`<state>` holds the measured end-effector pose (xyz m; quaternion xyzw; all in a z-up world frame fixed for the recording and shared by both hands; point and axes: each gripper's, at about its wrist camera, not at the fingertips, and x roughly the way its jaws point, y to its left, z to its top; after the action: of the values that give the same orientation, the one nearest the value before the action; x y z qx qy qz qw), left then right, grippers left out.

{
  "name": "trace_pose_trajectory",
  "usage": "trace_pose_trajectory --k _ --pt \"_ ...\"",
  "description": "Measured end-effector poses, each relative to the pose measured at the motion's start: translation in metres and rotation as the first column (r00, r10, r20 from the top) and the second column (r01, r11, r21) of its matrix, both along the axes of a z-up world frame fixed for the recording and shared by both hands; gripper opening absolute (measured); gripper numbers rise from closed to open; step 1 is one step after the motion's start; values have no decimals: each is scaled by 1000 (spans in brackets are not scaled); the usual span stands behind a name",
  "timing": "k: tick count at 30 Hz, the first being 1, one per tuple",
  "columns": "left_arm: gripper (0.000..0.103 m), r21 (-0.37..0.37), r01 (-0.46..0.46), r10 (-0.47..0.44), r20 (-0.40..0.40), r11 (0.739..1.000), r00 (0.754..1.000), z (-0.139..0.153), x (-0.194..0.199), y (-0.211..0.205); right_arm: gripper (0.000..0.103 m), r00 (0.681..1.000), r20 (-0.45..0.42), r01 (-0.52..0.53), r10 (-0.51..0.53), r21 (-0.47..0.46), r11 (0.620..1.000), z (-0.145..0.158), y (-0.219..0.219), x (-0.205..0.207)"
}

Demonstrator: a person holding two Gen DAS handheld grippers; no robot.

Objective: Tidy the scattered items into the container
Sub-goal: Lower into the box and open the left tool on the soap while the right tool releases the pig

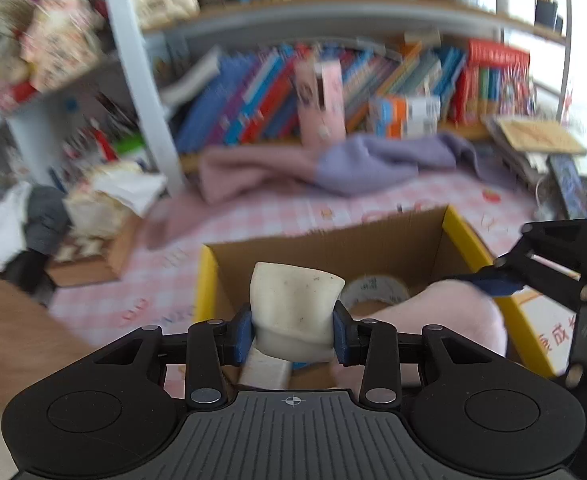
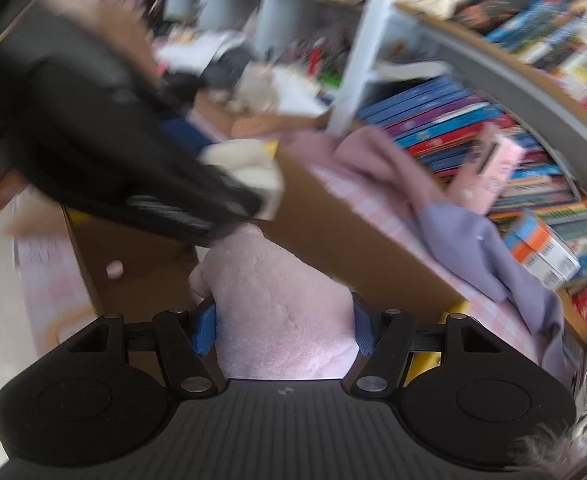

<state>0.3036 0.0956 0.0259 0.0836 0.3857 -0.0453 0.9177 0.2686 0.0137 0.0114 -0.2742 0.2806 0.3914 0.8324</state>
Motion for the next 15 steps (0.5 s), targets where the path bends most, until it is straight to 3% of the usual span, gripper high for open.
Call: trace_pose_trajectory --k 7,15 --pt "37 21 -3 6 -175 1000 985 -32 52 9 63 995 -15 -98 97 -117 988 -22 24 21" --pt "40 52 26 -14 -216 998 976 -48 70 5 64 991 -40 -131 127 -117 984 -29 22 28"
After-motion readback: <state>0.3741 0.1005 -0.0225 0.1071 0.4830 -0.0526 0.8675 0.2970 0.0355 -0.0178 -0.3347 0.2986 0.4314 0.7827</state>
